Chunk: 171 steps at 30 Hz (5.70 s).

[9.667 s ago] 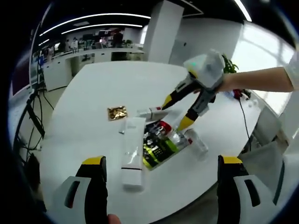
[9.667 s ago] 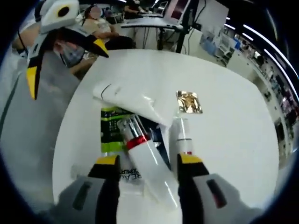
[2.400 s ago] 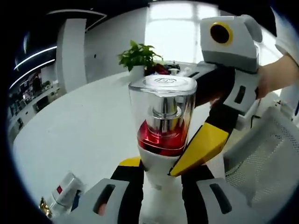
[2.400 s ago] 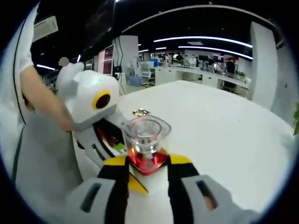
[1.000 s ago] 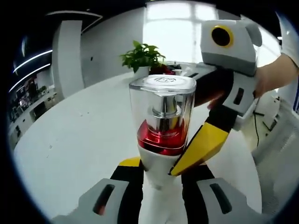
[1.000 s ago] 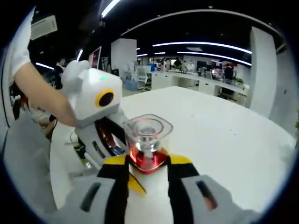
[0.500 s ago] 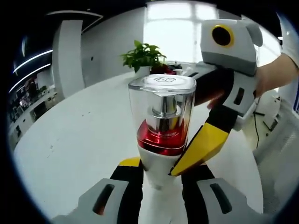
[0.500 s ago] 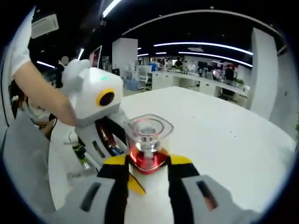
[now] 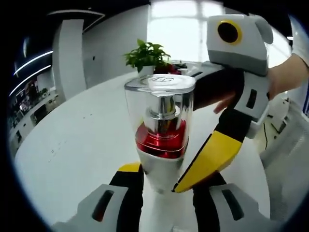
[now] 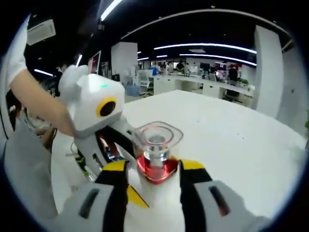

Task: Arrange the skincare products in the storage area until every visible bottle or jar stands upright without overlapping.

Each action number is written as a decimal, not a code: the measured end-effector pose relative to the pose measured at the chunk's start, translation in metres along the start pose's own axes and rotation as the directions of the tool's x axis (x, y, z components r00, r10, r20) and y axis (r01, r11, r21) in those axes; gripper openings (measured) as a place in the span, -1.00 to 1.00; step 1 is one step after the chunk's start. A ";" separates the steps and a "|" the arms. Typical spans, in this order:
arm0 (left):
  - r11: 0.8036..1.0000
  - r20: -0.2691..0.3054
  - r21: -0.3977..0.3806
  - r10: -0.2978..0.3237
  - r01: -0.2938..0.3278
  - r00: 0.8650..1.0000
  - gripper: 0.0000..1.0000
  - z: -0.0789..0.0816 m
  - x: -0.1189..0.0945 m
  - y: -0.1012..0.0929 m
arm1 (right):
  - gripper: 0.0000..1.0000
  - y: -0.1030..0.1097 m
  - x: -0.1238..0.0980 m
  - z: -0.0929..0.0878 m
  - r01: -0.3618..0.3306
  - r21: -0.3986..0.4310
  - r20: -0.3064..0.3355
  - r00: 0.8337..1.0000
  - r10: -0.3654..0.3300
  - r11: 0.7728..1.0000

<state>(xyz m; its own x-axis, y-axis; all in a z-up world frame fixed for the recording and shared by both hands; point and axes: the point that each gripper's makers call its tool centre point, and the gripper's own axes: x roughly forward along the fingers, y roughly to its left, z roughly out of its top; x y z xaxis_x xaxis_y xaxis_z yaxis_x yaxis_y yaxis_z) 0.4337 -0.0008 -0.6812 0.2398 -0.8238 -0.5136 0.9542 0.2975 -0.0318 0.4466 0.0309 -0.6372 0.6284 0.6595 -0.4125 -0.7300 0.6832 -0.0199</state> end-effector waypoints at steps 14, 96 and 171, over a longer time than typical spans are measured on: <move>0.999 -0.017 -0.018 0.040 -0.040 0.999 0.25 -0.006 -0.024 -0.010 | 0.21 0.015 -0.017 -0.004 0.020 0.066 0.006 1.000 -0.021 0.998; 0.794 -0.087 -0.404 0.462 -0.455 0.883 0.94 -0.099 -0.253 -0.097 | 0.89 0.101 -0.142 -0.023 0.067 0.206 0.017 0.997 -0.072 0.976; 0.765 -0.536 -0.373 0.284 -0.525 0.795 -0.14 -0.168 -0.191 0.030 | 0.85 0.081 -0.123 -0.040 0.098 0.284 -0.018 0.995 -0.096 0.954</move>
<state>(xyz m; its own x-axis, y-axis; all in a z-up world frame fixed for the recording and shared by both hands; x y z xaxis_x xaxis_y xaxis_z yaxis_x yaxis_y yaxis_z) 0.3869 0.2464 -0.7278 0.3661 -0.3121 -0.8767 0.5371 0.8402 -0.0748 0.2996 -0.0074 -0.6242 0.6909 0.5847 -0.4251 -0.5589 0.8050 0.1990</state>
